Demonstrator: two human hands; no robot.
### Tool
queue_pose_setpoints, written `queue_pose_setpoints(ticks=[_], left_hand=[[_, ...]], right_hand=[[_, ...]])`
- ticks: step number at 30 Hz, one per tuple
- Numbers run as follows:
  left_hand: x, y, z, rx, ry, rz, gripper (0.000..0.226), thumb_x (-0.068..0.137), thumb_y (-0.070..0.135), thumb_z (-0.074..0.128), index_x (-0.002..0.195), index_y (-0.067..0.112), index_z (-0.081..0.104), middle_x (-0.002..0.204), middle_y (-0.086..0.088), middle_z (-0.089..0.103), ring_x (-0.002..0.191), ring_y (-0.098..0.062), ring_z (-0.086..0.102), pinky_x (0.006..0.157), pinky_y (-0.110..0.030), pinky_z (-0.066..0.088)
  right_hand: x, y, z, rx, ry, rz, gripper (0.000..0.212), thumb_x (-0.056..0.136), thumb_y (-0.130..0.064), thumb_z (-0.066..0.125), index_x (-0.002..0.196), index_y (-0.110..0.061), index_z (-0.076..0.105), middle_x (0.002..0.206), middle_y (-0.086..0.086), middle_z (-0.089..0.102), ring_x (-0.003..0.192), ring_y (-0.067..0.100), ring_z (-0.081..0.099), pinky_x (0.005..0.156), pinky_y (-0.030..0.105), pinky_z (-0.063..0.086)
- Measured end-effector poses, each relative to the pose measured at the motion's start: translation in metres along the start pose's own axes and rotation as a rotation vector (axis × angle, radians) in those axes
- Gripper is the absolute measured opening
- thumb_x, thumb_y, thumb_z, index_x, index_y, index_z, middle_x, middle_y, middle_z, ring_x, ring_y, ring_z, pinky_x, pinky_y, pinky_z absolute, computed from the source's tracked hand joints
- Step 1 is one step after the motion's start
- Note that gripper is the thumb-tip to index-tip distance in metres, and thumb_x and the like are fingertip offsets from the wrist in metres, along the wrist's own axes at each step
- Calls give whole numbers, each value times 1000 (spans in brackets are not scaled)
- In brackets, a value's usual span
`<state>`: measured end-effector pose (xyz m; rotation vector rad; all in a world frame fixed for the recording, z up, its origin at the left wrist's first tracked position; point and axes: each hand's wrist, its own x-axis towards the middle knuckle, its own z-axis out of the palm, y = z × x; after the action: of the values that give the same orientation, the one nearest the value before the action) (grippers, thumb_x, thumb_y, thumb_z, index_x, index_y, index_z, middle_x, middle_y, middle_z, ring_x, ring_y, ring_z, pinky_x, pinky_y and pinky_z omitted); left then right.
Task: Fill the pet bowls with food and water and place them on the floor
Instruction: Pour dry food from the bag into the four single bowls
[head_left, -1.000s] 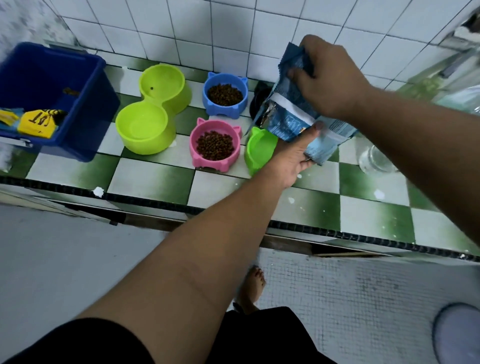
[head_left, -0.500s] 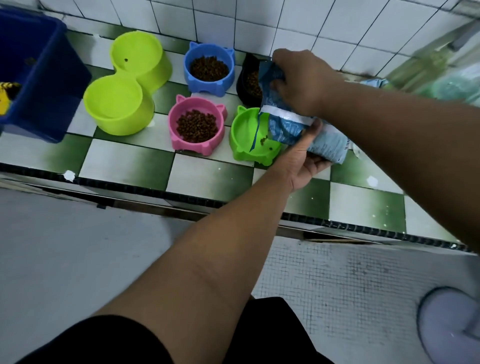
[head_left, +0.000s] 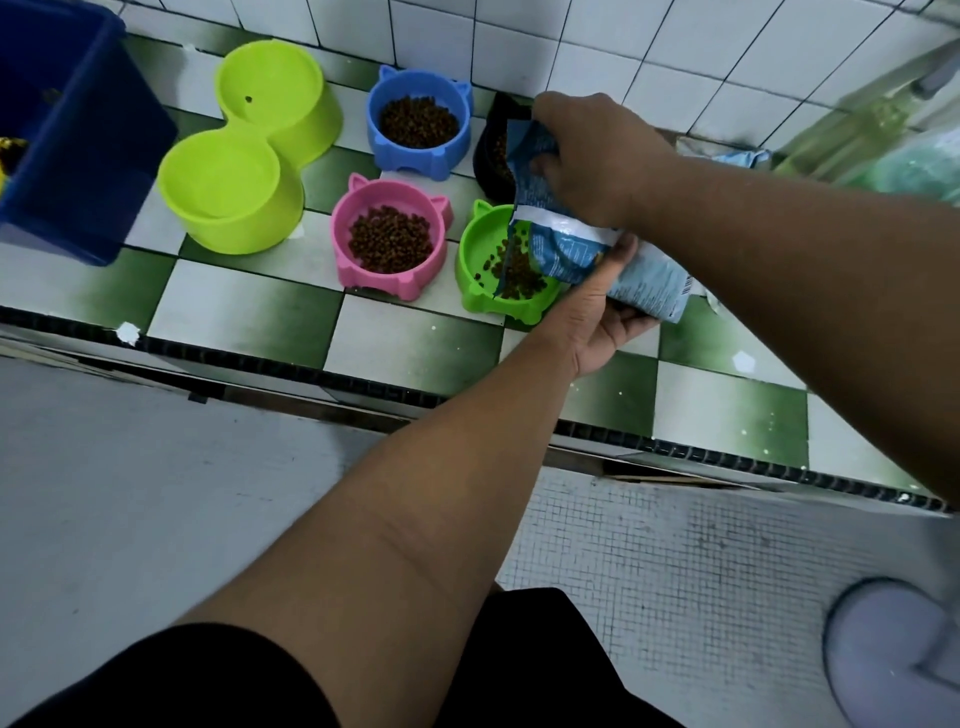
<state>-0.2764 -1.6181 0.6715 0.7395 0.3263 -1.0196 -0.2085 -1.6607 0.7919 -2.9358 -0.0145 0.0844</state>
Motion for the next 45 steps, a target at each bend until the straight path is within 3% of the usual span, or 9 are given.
queue_pose_setpoints(ticks=[4,10,16,20,24,31,37,41,45], left_hand=[[-2,-1,0,8,-5,0,24,102,31,60,108,8,58,109,-16,66,103,-31,64,113,-57,43],[-8,0,3,49,0,21,32,95,35,67,110,8,58,110,-16,66,114,-36,62,108,-55,47],[-15,5,6,54,-3,35,55,76,41,75,117,8,58,117,-17,66,107,-31,66,86,-45,61],[-15,8,1,154,20,17,34,98,36,65,118,9,59,115,-16,68,107,-31,67,98,-49,56],[-21,9,-5,281,57,8,56,92,35,75,137,8,55,132,-17,67,121,-35,66,100,-52,55],[-34,19,-15,527,76,95,68,86,48,79,141,37,39,130,1,70,111,-25,71,85,-46,62],[-55,37,-19,740,76,158,70,87,76,53,146,45,30,137,8,60,115,-25,67,90,-49,58],[-67,52,-16,799,101,251,39,102,67,24,138,52,32,135,11,53,122,-26,60,91,-47,54],[-77,70,-14,887,126,467,32,108,52,31,136,38,41,111,22,57,107,-7,61,91,-35,54]], right_hand=[[-3,2,-1,10,-6,14,26,95,-21,55,120,-13,52,117,18,62,99,38,61,79,41,52],[-9,2,-8,29,12,23,25,97,-20,53,120,-11,50,118,19,60,97,36,58,73,35,43],[-9,-6,-14,9,17,17,24,98,-20,53,119,-11,50,119,19,60,100,38,58,74,37,45],[-17,0,-19,99,65,29,21,96,-20,53,114,-8,52,111,18,62,88,30,53,69,33,39],[-40,16,-18,203,179,66,20,94,-17,53,107,-1,52,95,18,60,83,32,55,64,32,32],[-91,50,-4,571,447,226,10,96,-24,57,97,-17,49,77,-6,53,68,10,47,65,24,42],[-115,59,12,984,628,322,7,97,-19,58,101,-23,55,95,1,65,90,15,63,90,47,54],[-123,51,17,1178,754,357,7,96,-17,59,101,-19,54,96,1,66,92,18,62,92,48,53],[-120,36,14,1269,807,340,8,100,-6,54,100,-14,51,91,-2,64,85,9,63,81,31,54]])
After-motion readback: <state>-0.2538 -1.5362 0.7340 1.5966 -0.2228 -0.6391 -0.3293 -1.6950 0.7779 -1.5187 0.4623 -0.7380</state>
